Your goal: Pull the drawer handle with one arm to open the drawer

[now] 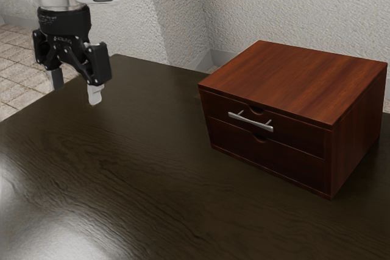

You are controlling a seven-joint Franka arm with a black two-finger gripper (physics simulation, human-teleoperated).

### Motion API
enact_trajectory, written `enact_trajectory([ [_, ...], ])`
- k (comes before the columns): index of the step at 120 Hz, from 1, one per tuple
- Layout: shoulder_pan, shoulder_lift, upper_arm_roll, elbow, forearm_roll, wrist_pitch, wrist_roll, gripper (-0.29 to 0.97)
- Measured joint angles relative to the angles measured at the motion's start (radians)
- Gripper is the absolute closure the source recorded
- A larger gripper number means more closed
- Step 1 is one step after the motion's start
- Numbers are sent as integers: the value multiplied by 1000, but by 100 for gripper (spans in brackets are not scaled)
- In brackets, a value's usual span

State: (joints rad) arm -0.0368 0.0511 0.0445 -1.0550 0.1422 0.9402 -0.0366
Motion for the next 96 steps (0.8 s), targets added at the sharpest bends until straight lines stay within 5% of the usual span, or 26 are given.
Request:
enact_trajectory([
  [22, 6, -6, 9, 5, -10, 169, -16, 0],
  [40, 51, -5, -83, 30, -4, 255, 9, 0],
  [64, -32, 13, -98, -116, -22, 408, 215, 0],
  [96, -15, -2, -123, -290, -24, 627, 532, 0],
])
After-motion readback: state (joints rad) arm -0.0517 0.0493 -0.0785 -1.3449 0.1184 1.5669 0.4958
